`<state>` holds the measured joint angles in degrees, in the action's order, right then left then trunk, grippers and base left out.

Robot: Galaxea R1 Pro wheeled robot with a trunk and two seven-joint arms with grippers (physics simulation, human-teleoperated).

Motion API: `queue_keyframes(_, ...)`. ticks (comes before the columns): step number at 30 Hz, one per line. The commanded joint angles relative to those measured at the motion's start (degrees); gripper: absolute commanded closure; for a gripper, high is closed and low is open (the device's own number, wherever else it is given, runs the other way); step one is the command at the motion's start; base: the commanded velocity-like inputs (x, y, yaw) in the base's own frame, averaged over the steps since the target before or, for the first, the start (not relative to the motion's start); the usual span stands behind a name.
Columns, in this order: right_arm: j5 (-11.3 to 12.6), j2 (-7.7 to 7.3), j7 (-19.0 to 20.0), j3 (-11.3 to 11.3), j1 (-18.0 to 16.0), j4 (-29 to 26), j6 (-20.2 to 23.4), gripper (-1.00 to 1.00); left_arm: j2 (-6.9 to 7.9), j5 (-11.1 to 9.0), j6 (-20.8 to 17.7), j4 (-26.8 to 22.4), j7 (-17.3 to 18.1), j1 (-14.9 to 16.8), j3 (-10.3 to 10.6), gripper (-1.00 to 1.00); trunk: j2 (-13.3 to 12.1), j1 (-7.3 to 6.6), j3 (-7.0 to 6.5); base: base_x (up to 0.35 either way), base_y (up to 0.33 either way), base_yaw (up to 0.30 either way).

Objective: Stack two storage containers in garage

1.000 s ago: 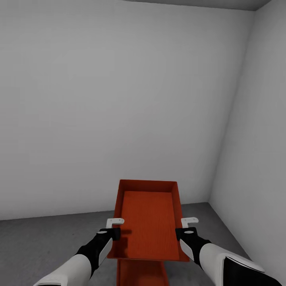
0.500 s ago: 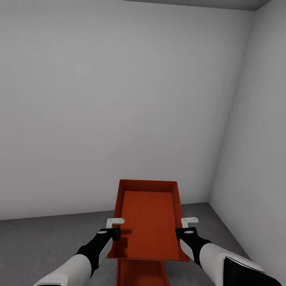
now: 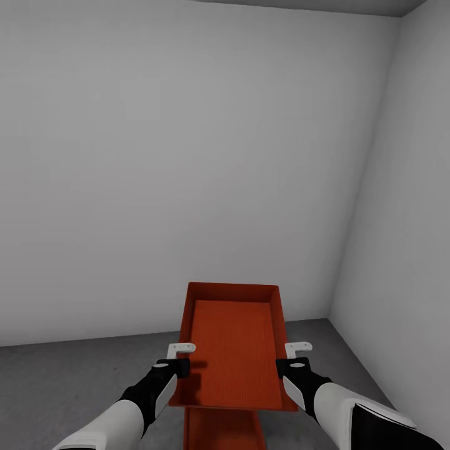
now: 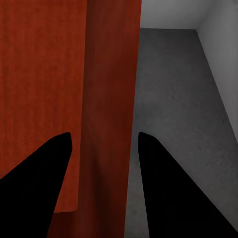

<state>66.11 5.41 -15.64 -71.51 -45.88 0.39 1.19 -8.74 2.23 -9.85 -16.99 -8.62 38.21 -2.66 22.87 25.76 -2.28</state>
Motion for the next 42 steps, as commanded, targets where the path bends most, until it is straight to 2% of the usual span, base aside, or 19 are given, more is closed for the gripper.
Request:
queue_keyframes(1,0.6,-0.04,-0.2,-0.8,0.0,0.6,0.2,1.00,0.25,0.6,-0.3,-0.6,0.0,0.0,-1.0,1.00,0.0,0.02,0.02,0.000,0.000,0.000)
queue_keyframes(31,0.6,-0.04,-0.3,-0.8,0.0,0.6,0.3,1.00,0.21,0.6,-0.4,-0.6,0.1,0.0,-1.1,1.00,0.0,0.02,0.04,0.000,0.000,0.000)
queue_keyframes(42,0.6,-0.04,-0.3,-0.8,0.0,0.6,0.2,1.00,0.21,0.6,-0.3,-0.6,0.1,0.0,-1.1,1.00,0.0,0.02,0.89,0.000,0.000,0.000)
